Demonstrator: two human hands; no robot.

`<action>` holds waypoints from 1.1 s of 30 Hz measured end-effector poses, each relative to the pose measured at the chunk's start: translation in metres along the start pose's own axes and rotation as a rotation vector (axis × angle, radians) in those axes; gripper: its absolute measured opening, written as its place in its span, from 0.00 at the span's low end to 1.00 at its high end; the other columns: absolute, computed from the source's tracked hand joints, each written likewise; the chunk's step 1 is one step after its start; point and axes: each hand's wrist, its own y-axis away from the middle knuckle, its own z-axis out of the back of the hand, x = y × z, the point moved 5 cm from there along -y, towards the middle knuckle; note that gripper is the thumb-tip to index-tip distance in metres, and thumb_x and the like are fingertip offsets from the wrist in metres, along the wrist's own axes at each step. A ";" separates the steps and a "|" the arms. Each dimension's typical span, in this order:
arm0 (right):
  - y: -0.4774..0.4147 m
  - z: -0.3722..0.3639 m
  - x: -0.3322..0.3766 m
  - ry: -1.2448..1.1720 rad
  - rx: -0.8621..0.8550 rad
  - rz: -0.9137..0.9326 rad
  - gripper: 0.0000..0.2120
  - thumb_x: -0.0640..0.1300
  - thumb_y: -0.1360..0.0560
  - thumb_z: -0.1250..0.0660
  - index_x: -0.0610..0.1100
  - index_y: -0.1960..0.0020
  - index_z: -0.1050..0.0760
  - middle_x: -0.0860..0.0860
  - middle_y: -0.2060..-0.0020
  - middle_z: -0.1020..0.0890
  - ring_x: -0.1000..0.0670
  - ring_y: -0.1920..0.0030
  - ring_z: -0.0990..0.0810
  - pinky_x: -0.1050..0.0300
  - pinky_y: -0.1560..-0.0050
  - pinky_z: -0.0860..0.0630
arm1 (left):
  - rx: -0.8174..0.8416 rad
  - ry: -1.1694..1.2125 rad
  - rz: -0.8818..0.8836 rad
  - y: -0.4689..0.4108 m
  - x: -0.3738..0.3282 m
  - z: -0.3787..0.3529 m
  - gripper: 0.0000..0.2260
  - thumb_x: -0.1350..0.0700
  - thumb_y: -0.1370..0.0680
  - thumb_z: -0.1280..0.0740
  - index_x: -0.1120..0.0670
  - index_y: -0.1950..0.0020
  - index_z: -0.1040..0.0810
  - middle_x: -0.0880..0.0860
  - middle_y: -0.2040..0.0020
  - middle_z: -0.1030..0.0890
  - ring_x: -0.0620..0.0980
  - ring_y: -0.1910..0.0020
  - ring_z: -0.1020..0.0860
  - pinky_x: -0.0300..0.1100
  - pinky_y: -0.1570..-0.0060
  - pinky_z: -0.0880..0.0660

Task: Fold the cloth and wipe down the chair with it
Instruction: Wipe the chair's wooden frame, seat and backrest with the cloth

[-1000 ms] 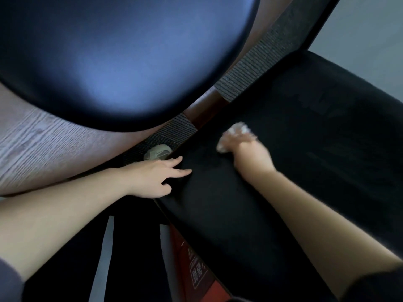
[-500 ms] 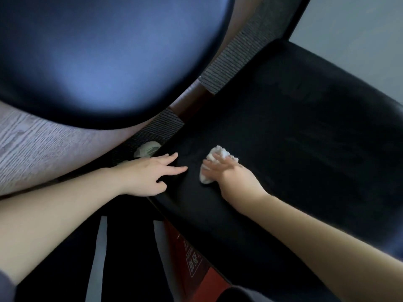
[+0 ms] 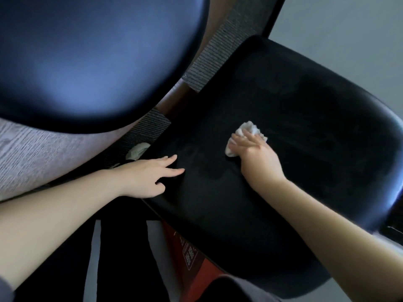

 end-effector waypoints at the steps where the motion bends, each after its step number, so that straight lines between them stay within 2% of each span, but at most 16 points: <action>1: 0.013 -0.008 0.013 0.002 0.056 0.066 0.25 0.30 0.26 0.38 0.46 0.30 0.28 0.48 0.28 0.32 0.46 0.26 0.38 0.53 0.27 0.42 | 0.005 0.024 -0.010 0.000 -0.004 0.001 0.33 0.61 0.23 0.41 0.36 0.22 0.44 0.45 0.19 0.55 0.41 0.21 0.54 0.42 0.23 0.51; 4: 0.045 -0.019 0.024 0.016 0.141 0.279 0.22 0.34 0.26 0.36 0.49 0.35 0.24 0.48 0.32 0.26 0.45 0.30 0.30 0.52 0.30 0.35 | 0.028 0.053 -0.034 -0.002 -0.019 0.001 0.35 0.64 0.24 0.43 0.36 0.23 0.43 0.43 0.20 0.55 0.41 0.21 0.54 0.42 0.23 0.51; 6: 0.025 0.008 -0.021 0.061 -0.023 0.167 0.18 0.36 0.26 0.41 0.48 0.41 0.21 0.45 0.36 0.23 0.43 0.34 0.26 0.51 0.36 0.28 | 0.036 0.035 -0.039 -0.004 -0.024 0.001 0.35 0.65 0.24 0.44 0.36 0.22 0.44 0.44 0.20 0.55 0.42 0.21 0.54 0.41 0.23 0.51; 8: 0.004 0.044 -0.060 0.069 -0.164 -0.033 0.20 0.30 0.29 0.40 0.46 0.43 0.21 0.45 0.38 0.23 0.42 0.34 0.27 0.49 0.37 0.27 | 0.046 0.021 -0.036 -0.003 -0.023 0.002 0.36 0.66 0.24 0.44 0.36 0.22 0.45 0.44 0.20 0.56 0.42 0.21 0.55 0.40 0.23 0.52; 10: 0.009 0.041 -0.051 0.126 -0.168 -0.071 0.21 0.29 0.30 0.40 0.44 0.43 0.21 0.45 0.39 0.23 0.41 0.34 0.28 0.45 0.36 0.28 | 0.058 0.006 -0.036 -0.002 -0.023 0.003 0.36 0.66 0.24 0.44 0.37 0.22 0.45 0.45 0.19 0.56 0.42 0.21 0.55 0.40 0.23 0.52; 14: 0.060 -0.009 -0.002 0.096 0.024 0.282 0.23 0.30 0.31 0.36 0.47 0.41 0.20 0.45 0.38 0.21 0.41 0.37 0.23 0.47 0.37 0.29 | 0.061 -0.016 -0.018 -0.002 -0.029 0.005 0.36 0.66 0.24 0.44 0.38 0.22 0.45 0.46 0.19 0.56 0.44 0.21 0.54 0.42 0.22 0.52; 15: 0.053 -0.001 -0.015 0.096 0.034 0.252 0.23 0.32 0.30 0.36 0.50 0.39 0.21 0.46 0.37 0.23 0.42 0.36 0.24 0.47 0.36 0.28 | 0.060 -0.023 -0.010 -0.002 -0.030 0.005 0.36 0.66 0.24 0.44 0.38 0.22 0.45 0.46 0.19 0.56 0.44 0.21 0.54 0.42 0.22 0.52; 17: 0.024 0.027 -0.060 0.101 -0.005 0.010 0.22 0.32 0.29 0.37 0.52 0.42 0.23 0.48 0.37 0.24 0.42 0.37 0.25 0.48 0.38 0.26 | 0.057 -0.041 0.004 -0.001 -0.032 0.006 0.35 0.66 0.24 0.44 0.38 0.22 0.45 0.46 0.19 0.56 0.44 0.21 0.54 0.40 0.23 0.53; 19: 0.017 0.044 -0.068 0.073 -0.124 -0.109 0.19 0.28 0.31 0.37 0.46 0.46 0.22 0.45 0.41 0.23 0.39 0.37 0.26 0.47 0.38 0.29 | 0.059 -0.059 0.022 0.001 -0.034 0.004 0.36 0.65 0.24 0.44 0.37 0.22 0.46 0.46 0.19 0.57 0.44 0.21 0.55 0.40 0.24 0.52; 22: 0.066 -0.003 0.004 0.155 0.015 0.192 0.24 0.29 0.30 0.44 0.45 0.40 0.22 0.43 0.37 0.24 0.36 0.33 0.29 0.45 0.36 0.31 | 0.068 -0.107 0.072 0.006 -0.038 0.000 0.37 0.64 0.23 0.43 0.37 0.21 0.51 0.47 0.19 0.58 0.45 0.21 0.54 0.40 0.24 0.49; 23: 0.084 -0.013 0.019 0.106 0.027 0.290 0.23 0.31 0.30 0.42 0.47 0.41 0.21 0.45 0.37 0.22 0.39 0.34 0.27 0.47 0.36 0.29 | 0.075 -0.128 0.093 0.008 -0.040 -0.001 0.37 0.62 0.23 0.42 0.37 0.21 0.53 0.47 0.19 0.59 0.45 0.21 0.54 0.40 0.24 0.48; 25: 0.081 -0.003 0.008 -0.037 0.013 0.283 0.20 0.33 0.31 0.35 0.50 0.43 0.19 0.48 0.39 0.21 0.43 0.37 0.23 0.49 0.40 0.25 | 0.088 -0.171 0.130 0.014 -0.048 -0.003 0.37 0.60 0.23 0.41 0.39 0.20 0.57 0.48 0.19 0.60 0.47 0.20 0.54 0.40 0.25 0.45; 26: 0.066 0.012 -0.010 -0.059 -0.028 0.166 0.20 0.34 0.29 0.35 0.50 0.42 0.20 0.47 0.36 0.23 0.43 0.36 0.24 0.50 0.39 0.26 | 0.091 -0.197 0.142 0.016 -0.053 -0.003 0.37 0.58 0.22 0.41 0.41 0.20 0.58 0.48 0.19 0.60 0.47 0.20 0.53 0.40 0.26 0.44; 28: 0.042 0.040 -0.040 0.003 -0.058 -0.034 0.21 0.34 0.25 0.38 0.48 0.35 0.24 0.46 0.30 0.30 0.44 0.29 0.34 0.51 0.30 0.37 | 0.100 -0.230 0.153 0.023 -0.062 -0.004 0.36 0.56 0.21 0.41 0.42 0.20 0.57 0.49 0.19 0.59 0.47 0.20 0.51 0.39 0.26 0.44; 30: 0.043 0.042 -0.036 0.010 -0.067 -0.044 0.23 0.33 0.23 0.41 0.45 0.30 0.30 0.48 0.27 0.35 0.47 0.24 0.46 0.54 0.26 0.50 | 0.101 -0.248 0.158 0.028 -0.070 -0.003 0.35 0.55 0.21 0.41 0.43 0.20 0.57 0.49 0.19 0.58 0.47 0.21 0.51 0.39 0.27 0.44; 33: 0.069 0.030 -0.010 -0.032 0.003 0.090 0.25 0.33 0.22 0.43 0.47 0.27 0.33 0.52 0.25 0.37 0.48 0.22 0.53 0.56 0.26 0.56 | 0.083 -0.268 0.163 0.035 -0.076 0.006 0.35 0.55 0.21 0.41 0.43 0.20 0.57 0.48 0.19 0.58 0.47 0.21 0.50 0.38 0.27 0.45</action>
